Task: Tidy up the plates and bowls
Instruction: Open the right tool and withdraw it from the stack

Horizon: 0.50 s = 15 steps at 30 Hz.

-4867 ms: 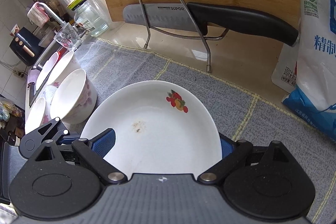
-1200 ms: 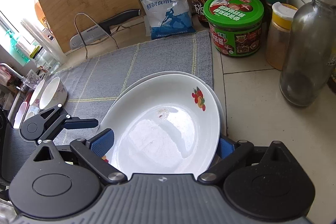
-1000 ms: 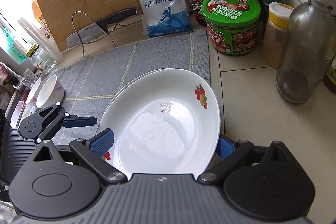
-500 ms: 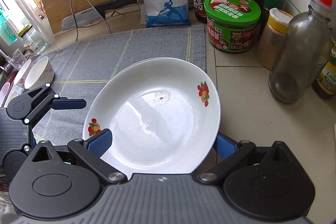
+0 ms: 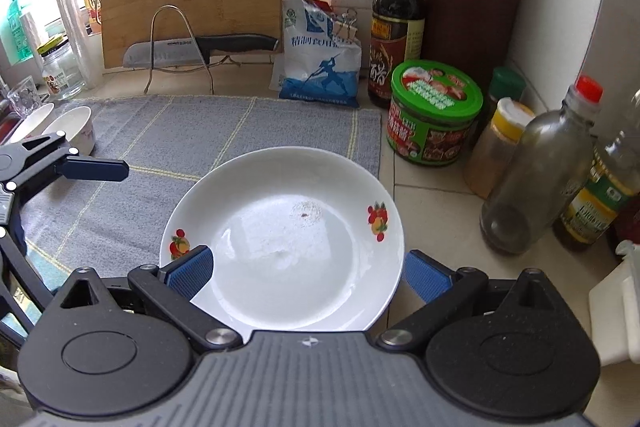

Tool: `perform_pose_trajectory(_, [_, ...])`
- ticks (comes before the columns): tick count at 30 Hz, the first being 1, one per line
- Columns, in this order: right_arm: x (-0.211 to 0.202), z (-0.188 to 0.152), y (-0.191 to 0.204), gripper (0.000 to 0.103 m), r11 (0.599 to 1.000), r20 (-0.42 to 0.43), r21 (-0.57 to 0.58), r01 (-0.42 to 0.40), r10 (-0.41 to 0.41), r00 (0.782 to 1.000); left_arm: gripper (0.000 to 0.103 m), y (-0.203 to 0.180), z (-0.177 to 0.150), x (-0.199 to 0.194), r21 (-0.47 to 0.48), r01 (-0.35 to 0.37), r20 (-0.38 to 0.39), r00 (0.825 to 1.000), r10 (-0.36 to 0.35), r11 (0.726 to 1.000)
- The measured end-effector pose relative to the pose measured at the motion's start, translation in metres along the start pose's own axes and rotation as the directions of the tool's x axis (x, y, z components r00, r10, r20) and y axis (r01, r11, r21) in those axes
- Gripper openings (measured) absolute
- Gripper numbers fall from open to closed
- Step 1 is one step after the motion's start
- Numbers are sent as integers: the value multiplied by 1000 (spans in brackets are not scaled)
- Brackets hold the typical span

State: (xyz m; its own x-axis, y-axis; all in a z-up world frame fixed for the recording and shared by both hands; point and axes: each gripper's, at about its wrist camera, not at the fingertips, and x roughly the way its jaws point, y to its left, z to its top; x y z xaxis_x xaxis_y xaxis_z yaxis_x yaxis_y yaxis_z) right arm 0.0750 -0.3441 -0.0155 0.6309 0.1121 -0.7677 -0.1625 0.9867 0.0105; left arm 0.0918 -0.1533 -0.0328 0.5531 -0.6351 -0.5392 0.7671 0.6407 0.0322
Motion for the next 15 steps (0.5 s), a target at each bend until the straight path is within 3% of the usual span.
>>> perform_pose_trajectory(5, [-9, 1, 15, 103, 996, 88, -64, 54, -48, 995, 102, 4, -3, -9, -47, -75, -12, 997, 75, 996])
perform_pose_trajectory(15, [-3, -3, 64, 103, 972, 150, -232, -25, 61, 987, 102, 11, -22, -52, -121, -250, -74, 967, 243, 961])
